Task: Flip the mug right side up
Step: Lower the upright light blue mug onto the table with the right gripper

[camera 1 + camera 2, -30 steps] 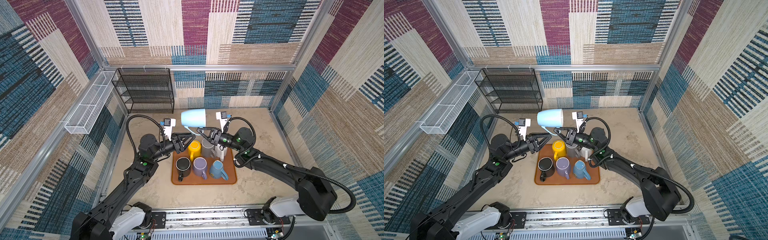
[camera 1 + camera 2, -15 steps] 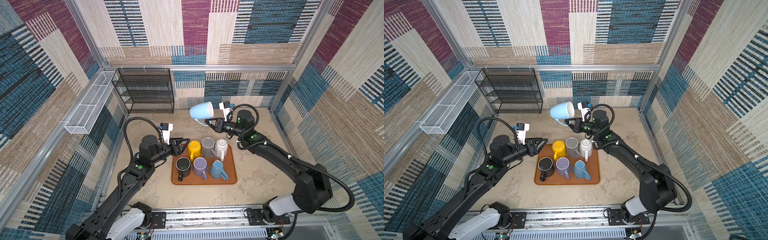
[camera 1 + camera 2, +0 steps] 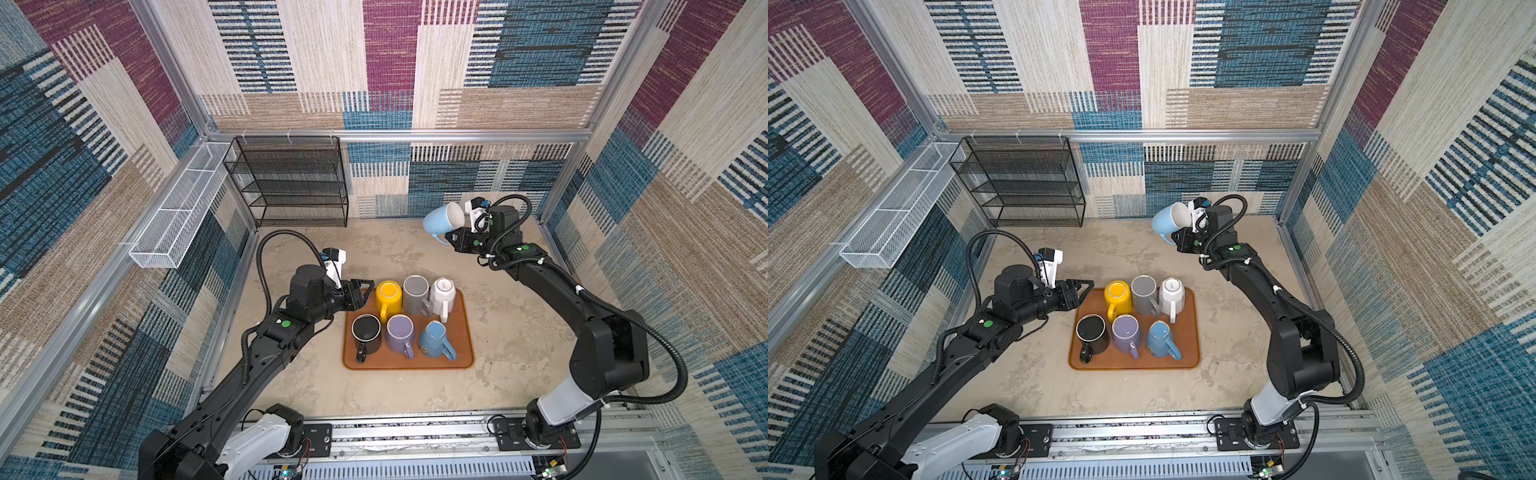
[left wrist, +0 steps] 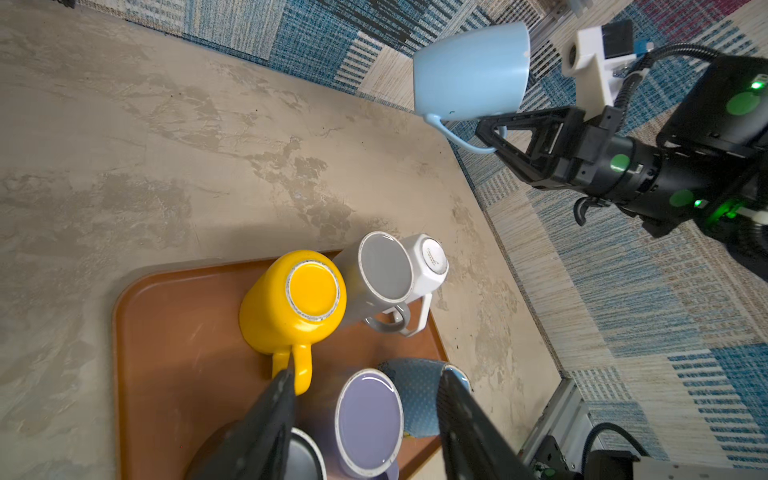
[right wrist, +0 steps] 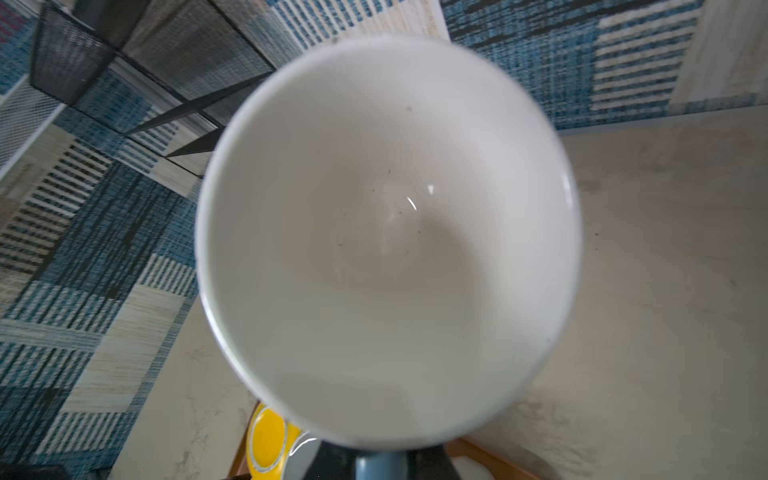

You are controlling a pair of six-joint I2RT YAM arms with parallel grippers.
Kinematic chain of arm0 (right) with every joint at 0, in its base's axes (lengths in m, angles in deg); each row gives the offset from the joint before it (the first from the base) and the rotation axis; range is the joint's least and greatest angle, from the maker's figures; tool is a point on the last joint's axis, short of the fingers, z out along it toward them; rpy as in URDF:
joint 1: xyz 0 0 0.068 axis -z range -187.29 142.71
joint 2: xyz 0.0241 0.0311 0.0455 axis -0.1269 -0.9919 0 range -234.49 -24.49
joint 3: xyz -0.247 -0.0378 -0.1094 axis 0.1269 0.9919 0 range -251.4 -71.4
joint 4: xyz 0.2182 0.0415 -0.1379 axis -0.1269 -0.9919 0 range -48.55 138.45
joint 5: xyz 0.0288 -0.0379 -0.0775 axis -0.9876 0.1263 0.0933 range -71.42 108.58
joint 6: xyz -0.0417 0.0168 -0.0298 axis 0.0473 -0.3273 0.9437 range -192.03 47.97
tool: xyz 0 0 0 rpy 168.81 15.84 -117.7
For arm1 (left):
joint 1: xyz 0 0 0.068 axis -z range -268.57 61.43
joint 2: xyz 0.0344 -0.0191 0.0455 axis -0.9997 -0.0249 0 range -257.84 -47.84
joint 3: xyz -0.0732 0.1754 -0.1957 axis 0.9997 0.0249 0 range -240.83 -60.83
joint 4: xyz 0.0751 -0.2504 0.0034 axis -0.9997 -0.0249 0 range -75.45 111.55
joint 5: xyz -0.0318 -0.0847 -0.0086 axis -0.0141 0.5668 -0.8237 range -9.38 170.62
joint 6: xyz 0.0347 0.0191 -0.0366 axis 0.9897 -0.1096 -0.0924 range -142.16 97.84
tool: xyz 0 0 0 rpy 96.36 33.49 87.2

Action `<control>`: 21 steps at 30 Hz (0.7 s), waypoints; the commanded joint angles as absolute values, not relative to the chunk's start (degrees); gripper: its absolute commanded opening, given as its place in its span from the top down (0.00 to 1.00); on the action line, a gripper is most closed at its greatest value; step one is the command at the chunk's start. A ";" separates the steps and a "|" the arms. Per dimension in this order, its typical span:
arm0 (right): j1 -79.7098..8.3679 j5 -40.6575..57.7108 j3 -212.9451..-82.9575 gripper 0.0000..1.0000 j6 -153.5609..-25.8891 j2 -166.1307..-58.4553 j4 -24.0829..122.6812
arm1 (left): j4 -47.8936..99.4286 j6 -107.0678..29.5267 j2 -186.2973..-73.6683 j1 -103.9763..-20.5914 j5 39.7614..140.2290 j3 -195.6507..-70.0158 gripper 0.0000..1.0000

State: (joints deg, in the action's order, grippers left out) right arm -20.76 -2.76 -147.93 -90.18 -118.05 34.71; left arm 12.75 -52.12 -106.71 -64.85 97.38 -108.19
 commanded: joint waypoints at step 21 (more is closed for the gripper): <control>-17.92 24.86 -170.67 1.00 -79.51 -139.40 13.29 | 12.74 -51.35 -106.17 -64.72 98.05 -105.46 0.44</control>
